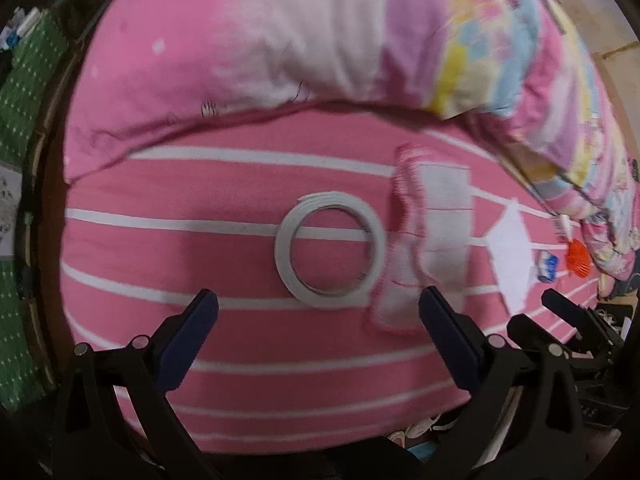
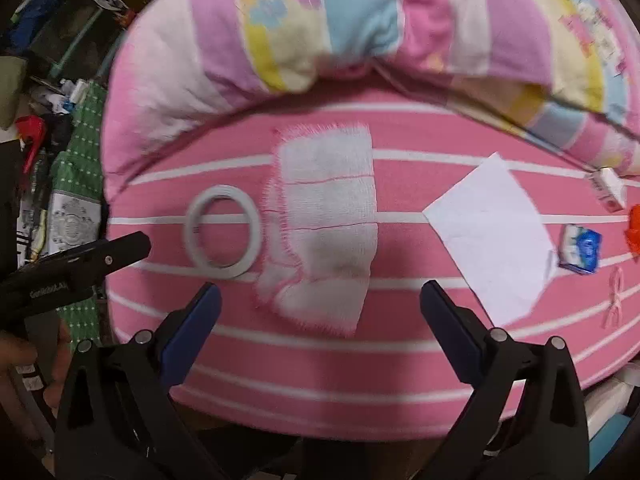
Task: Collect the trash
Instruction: 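Lower the left tool toward the tape roll while the right tool approaches the gauze cloth, then grasp the white tape roll with the left tool while the right tool grasps the gauze cloth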
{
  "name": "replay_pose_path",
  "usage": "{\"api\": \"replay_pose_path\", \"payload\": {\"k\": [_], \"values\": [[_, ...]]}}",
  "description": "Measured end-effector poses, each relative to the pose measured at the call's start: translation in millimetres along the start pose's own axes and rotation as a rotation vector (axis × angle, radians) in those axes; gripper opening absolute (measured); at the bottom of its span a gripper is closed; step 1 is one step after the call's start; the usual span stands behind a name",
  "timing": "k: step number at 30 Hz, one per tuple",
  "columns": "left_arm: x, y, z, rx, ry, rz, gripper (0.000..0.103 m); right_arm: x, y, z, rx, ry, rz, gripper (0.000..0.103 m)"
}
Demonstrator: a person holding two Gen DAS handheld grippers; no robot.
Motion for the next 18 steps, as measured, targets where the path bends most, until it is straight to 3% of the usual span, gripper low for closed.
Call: {"api": "replay_pose_path", "payload": {"k": [2,6,12,16,18], "values": [[-21.8,3.1,7.3,0.018,0.009,0.014,0.096,-23.6,0.2,-5.6,-0.007,-0.013,0.016,0.098],[-55.3,6.2,16.5,0.039,0.004,0.052,0.077,-54.9,1.6,-7.9,-0.013,-0.023,0.039,0.096],[-90.5,6.6,23.2,0.063,0.008,0.103,0.072,-80.9,10.3,-10.1,0.013,-0.077,0.039,0.092],[-97.1,7.1,18.1,0.048,0.059,0.107,0.069,-94.6,15.2,-15.8,0.007,-0.1,0.061,0.091],[-97.4,6.5,16.0,0.033,0.11,0.11,0.058,-97.4,16.5,-18.3,0.003,-0.102,0.068,0.091]]}}
Point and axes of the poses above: each gripper's, at about its wrist camera, not at the fingertips, and x roughly against the way its jaws point, z to its left, y to its top, the point moved 4 cm from there along -x, roughly the way its jaws point, and after that the axes turned 2 degrees about -z, right-handed, at the moved point
